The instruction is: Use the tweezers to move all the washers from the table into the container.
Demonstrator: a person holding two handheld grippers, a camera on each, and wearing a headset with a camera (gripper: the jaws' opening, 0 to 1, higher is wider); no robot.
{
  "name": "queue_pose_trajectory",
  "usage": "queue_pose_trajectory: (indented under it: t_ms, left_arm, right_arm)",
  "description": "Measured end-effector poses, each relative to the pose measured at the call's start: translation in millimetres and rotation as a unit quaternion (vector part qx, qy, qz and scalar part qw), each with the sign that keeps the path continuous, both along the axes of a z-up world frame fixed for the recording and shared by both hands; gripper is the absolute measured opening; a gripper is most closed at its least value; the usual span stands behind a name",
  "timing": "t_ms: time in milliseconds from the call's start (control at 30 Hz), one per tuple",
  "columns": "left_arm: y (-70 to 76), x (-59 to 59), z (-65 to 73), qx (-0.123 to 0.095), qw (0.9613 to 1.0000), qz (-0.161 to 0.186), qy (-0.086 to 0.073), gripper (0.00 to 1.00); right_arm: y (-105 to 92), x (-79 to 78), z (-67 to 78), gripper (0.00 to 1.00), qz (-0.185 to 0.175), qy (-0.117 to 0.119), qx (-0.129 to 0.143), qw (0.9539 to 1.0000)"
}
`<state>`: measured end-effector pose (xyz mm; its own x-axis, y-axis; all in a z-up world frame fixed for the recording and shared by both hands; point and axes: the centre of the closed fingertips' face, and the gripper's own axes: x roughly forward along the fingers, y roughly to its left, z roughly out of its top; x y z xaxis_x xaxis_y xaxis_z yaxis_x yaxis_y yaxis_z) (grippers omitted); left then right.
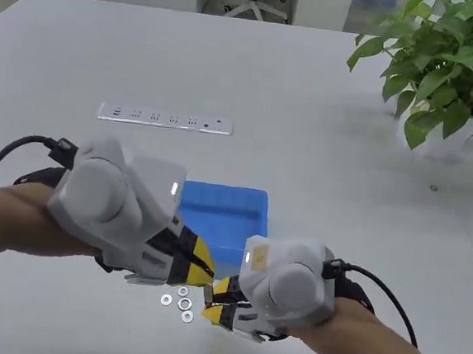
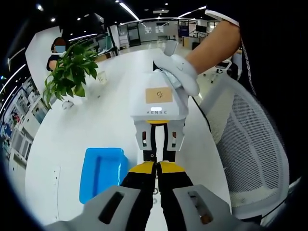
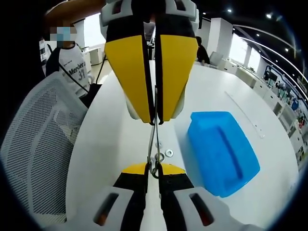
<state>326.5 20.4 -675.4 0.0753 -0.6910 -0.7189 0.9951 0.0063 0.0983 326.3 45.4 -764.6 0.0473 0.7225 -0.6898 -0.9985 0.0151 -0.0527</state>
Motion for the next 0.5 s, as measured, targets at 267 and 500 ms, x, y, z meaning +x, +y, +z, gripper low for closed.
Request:
queue_pose_trajectory:
  t_ms: [267,500]
  left_arm:
    - [-0.5,2.1,11.6,0.001,1.0,0.001,-0.003,0.05]
    - [1.2,6.1,23.0,0.0,0.9999,0.004,-0.01,0.05]
  right_arm:
    - [0.7,2.7,11.5,0.1,0.002,-0.003,0.0,1.0]
    - [2.8,8.6,21.8,0.1,0.001,-0.01,0.003,0.9999]
